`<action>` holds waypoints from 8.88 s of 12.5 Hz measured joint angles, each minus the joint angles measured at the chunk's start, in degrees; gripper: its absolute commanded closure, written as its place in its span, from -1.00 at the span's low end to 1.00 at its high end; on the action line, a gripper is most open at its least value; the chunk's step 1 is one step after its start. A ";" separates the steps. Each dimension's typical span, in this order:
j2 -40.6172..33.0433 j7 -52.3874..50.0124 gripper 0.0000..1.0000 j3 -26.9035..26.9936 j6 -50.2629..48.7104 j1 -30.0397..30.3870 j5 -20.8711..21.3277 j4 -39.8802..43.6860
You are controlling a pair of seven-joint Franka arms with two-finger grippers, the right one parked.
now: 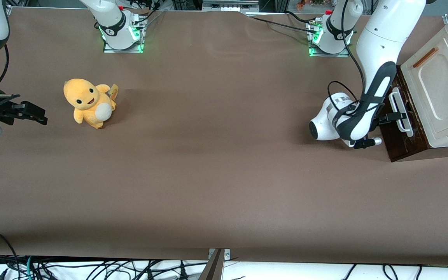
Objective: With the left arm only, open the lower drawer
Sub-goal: 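Align the left gripper on the white handle and close it, then pull the gripped handle outward to slide the lower drawer open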
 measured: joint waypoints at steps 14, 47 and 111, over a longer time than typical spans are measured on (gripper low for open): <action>-0.09 0.08 0.35 -0.02 0.36 0.25 0.60 0.03; -0.65 -1.20 0.65 -4.94 -2.20 -1.77 -4.00 3.64; 1.11 -4.12 0.64 -7.44 -6.14 -3.34 -7.96 7.35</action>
